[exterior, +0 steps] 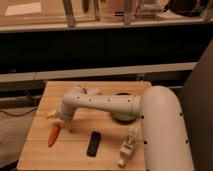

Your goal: Drag the pepper across the table

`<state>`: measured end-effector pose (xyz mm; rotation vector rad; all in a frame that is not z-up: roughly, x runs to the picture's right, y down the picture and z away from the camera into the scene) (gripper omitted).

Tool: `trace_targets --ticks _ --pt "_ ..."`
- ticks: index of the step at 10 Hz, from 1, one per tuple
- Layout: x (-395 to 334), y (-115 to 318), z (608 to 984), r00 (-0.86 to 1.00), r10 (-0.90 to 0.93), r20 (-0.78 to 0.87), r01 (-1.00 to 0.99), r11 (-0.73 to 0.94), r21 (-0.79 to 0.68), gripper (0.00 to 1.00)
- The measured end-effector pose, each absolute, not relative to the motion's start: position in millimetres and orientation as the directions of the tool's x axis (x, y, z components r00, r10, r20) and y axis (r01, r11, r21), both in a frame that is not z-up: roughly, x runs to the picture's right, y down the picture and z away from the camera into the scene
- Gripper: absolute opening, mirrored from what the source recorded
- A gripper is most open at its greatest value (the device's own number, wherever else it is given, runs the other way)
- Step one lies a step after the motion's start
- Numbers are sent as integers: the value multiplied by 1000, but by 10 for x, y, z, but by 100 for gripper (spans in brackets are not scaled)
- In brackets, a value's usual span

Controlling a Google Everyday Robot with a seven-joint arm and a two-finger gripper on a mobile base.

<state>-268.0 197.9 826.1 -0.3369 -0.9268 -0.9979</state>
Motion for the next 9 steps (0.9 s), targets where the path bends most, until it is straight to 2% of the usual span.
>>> trace_targets --ticks 9 --pt "-2786 1958 8196 187 -468 864 846 524 101 80"
